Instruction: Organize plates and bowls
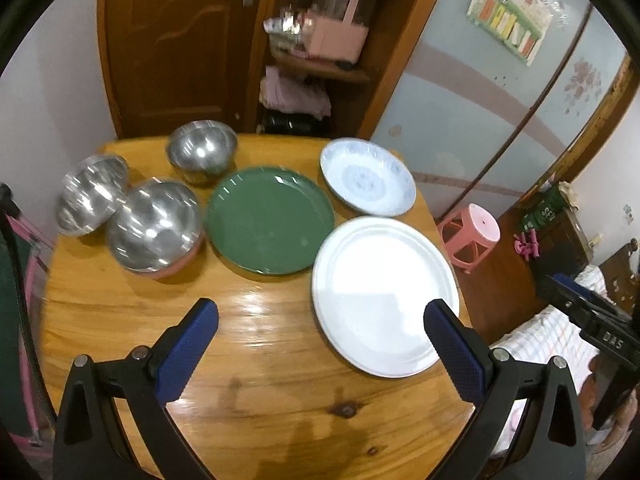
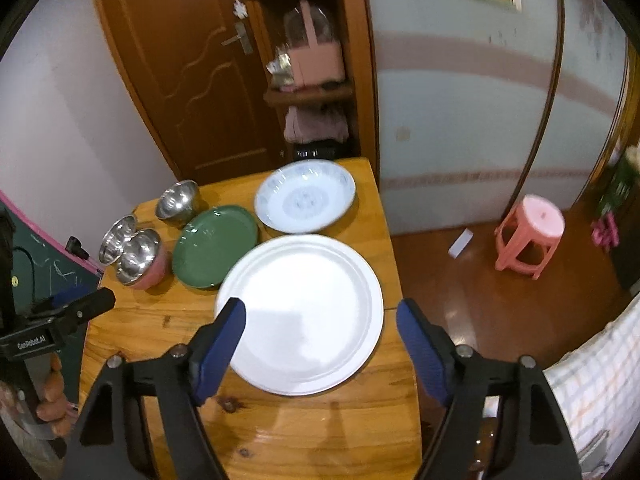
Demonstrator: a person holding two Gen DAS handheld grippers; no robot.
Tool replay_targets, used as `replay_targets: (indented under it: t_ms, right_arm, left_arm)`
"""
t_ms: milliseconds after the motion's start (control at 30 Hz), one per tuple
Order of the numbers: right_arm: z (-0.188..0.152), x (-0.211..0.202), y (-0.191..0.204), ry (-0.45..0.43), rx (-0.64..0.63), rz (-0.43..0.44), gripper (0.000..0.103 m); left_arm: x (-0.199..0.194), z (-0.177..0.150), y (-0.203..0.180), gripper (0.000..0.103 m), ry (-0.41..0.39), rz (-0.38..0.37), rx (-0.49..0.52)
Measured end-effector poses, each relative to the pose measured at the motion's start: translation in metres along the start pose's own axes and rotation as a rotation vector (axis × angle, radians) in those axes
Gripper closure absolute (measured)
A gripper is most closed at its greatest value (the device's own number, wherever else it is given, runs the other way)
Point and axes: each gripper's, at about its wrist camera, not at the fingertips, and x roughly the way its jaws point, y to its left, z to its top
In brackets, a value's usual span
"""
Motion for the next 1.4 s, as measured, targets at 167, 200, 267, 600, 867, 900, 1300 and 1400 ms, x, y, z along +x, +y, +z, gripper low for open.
replay_targets:
  t_ms: [167,200,267,600,867,900,1300,1400]
  right_arm:
    - [0.003,0.052,-0.038,0.103,0.105,0.062,0.037]
    - [0.003,0.060,-0.044,0.120,0.123,0.073,0.038]
    - [0.003,0.080,-0.056,0.156,0.158,0.092,0.038]
    - [0.000,0.131,-0.076,0.263,0.211,0.146,0.050]
    - [0.005,0.155,-0.083,0.297,0.202,0.134,0.059]
    - [0.005,0.158,-0.084,0.305,0.202,0.139,0.062]
    - [0.003,0.169,-0.082,0.340,0.184,0.137,0.075]
    - [0.002,0.169,-0.081,0.337,0.177,0.128,0.078]
  left_arm:
    - [0.055,0.002,0.000,0.004,0.081,-0.060,-0.043]
    - [0.065,0.001,0.000,0.004,0.094,-0.061,-0.047]
    - [0.080,0.000,0.002,0.007,0.116,-0.066,-0.056]
    - [0.130,-0.005,0.011,0.034,0.229,-0.155,-0.108]
    - [0.154,-0.006,0.011,0.035,0.255,-0.166,-0.134]
    - [0.158,-0.005,0.011,0.037,0.257,-0.171,-0.138]
    - [0.179,-0.005,0.008,0.059,0.286,-0.190,-0.153]
    - [0.178,-0.007,0.011,0.062,0.287,-0.185,-0.156]
